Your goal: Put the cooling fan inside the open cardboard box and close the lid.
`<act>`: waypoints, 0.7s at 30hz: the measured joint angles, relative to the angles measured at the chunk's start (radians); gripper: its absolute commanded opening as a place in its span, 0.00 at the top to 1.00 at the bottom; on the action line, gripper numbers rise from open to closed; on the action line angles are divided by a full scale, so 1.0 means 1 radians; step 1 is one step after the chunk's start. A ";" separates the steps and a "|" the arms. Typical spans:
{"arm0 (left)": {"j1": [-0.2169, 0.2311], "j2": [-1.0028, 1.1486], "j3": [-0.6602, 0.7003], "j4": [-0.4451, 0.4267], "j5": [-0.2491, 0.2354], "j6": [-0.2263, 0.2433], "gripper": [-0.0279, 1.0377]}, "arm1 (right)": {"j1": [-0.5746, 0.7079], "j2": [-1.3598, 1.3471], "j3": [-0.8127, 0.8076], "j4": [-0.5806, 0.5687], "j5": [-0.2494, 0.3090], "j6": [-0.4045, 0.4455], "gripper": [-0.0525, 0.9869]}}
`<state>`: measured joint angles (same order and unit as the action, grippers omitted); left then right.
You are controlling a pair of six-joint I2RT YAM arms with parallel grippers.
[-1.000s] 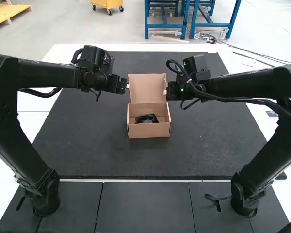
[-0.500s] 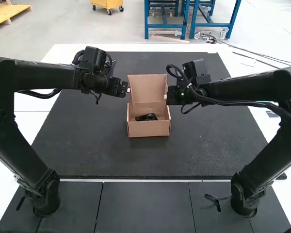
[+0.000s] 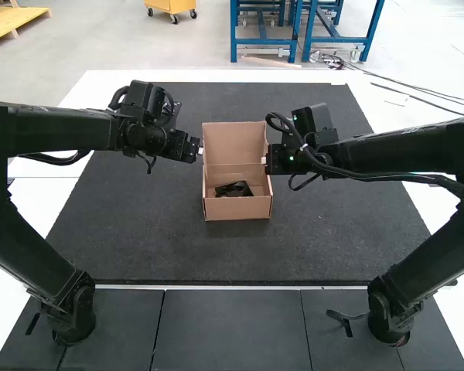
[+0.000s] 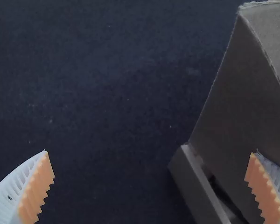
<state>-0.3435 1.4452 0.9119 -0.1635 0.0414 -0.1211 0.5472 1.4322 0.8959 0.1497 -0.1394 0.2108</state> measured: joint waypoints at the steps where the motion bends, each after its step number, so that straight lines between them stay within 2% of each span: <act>1: 0.000 -0.001 -0.005 0.000 0.000 0.000 0.06 | 0.001 -0.002 -0.004 0.000 0.001 0.000 0.97; 13: 0.000 -0.033 -0.041 0.010 0.000 0.000 0.06 | 0.003 -0.036 -0.052 0.018 0.002 0.005 0.97; 21: -0.018 -0.043 -0.061 0.011 0.000 0.000 0.06 | 0.015 -0.055 -0.078 0.031 0.002 0.006 0.97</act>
<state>-0.3611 1.4021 0.8509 -0.1520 0.0418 -0.1215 0.5621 1.3777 0.8177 0.1810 -0.1379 0.2173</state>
